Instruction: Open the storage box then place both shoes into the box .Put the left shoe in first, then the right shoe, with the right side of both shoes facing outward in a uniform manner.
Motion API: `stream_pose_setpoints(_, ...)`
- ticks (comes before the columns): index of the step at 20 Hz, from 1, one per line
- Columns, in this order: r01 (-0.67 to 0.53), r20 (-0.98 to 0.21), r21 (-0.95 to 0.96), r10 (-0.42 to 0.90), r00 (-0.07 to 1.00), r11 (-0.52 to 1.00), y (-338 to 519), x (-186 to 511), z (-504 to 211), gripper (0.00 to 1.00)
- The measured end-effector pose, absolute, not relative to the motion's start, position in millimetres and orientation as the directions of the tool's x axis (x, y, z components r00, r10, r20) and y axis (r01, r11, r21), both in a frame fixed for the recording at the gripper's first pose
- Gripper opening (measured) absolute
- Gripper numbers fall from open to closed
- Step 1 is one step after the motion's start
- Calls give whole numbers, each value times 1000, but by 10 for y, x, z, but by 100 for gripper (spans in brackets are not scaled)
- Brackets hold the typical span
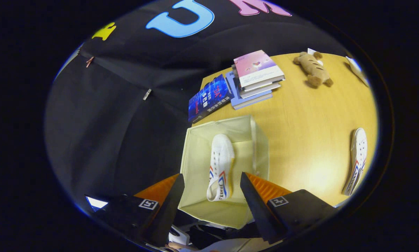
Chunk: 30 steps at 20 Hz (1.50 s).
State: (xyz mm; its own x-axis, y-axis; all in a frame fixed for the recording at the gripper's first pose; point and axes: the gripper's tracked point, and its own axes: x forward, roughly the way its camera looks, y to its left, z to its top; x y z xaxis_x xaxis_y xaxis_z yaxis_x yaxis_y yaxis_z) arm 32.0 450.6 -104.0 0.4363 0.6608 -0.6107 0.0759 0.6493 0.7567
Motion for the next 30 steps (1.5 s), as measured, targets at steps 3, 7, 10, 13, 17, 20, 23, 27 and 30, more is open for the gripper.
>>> stream_pose_setpoints(3, 128, -637, 726, 592, 494, 675, 3841, 274, -1089, 98)
stream_pose_setpoints(7, 227, -719, 641, 469, 513, 734, 2941, 123, -1486, 98)
stream_pose_setpoints(10, 304, -800, 538, 363, 478, 786, 2302, -130, -1999, 98)
stream_pose_setpoints(13, 370, -865, 443, 280, 418, 817, 1762, -400, -2481, 97)
stream_pose_setpoints(17, 424, -911, 372, 236, 338, 826, 1343, -605, -3064, 96)
stream_pose_setpoints(20, 423, -932, 340, 241, 272, 840, 1223, -690, -3446, 94)
stream_pose_setpoints(23, 410, -943, 326, 261, 207, 852, 1216, -756, -3757, 87)
stream_pose_setpoints(27, 391, -947, 321, 282, 155, 863, 1273, -780, -4015, 87)
stream_pose_setpoints(30, 364, -939, 344, 313, 143, 865, 1386, -729, -4048, 81)
